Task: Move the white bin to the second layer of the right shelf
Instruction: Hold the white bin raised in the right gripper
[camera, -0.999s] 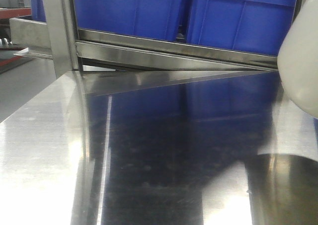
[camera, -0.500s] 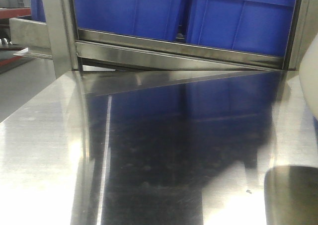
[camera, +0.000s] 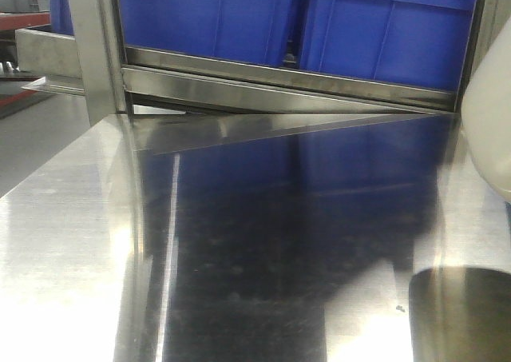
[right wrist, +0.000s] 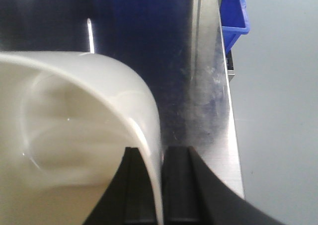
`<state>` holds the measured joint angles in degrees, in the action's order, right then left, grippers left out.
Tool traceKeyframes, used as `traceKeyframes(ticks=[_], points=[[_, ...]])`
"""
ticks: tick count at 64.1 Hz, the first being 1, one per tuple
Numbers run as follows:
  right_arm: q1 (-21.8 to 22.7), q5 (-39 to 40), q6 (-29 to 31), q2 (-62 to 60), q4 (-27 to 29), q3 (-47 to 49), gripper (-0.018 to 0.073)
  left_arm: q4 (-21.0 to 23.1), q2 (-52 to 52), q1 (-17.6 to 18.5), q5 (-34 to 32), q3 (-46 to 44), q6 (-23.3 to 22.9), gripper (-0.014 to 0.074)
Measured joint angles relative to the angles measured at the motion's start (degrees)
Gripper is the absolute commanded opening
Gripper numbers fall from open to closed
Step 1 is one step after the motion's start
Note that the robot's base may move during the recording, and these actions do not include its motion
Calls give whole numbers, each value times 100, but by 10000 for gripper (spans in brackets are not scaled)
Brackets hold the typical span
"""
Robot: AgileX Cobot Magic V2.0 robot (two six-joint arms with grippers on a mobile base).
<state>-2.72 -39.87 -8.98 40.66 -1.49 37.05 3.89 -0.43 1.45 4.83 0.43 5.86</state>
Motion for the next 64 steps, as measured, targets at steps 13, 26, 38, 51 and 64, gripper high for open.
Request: traceKeyframes(ticks=[13,26,38,51,64], points=[[0,0,510,0,344,0,50,0,0,0,0,0,0,85],[-11,0,548,0,346,0,50,0,0,0,0,0,0,85],[-11,0,548,0,338,0,50,0,0,0,0,0,0,85],[-11,0,548,0,338,0,50,0,0,0,0,0,0,85],[-11,0,548,0,338,0,50,0,0,0,0,0,0,85]])
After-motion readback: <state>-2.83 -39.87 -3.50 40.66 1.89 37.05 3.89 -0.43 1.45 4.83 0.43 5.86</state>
